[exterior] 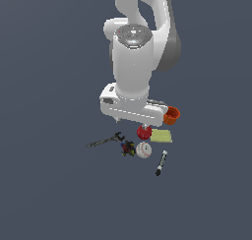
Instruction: Pick up a designated object from a clutter of objects.
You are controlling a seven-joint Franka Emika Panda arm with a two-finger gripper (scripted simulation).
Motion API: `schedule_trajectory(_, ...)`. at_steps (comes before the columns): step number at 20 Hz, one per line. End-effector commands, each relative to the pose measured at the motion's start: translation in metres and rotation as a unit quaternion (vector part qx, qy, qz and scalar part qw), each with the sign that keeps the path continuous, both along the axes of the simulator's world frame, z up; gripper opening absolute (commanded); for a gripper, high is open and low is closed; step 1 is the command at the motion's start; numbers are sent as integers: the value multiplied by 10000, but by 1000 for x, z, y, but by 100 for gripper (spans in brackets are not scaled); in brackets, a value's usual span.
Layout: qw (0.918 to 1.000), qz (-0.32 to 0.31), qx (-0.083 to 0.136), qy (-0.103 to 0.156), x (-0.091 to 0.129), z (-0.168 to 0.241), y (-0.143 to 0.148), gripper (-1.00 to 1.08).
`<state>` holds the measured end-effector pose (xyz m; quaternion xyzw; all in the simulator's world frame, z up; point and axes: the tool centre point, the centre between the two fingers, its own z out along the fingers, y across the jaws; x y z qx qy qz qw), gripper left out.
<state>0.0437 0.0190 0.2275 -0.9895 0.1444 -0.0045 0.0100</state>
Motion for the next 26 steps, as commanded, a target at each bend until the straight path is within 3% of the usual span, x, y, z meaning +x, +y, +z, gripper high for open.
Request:
schedule_trajectory(1, 9998, -218, -19, 14, 6, -21, 11, 100)
schedule_trajectory(14, 9941, -1077, -76, 62, 20, -111, 55, 100)
schedule_trajectory(26, 9923, -1233, -85, 75, 20, -130, 64, 100)
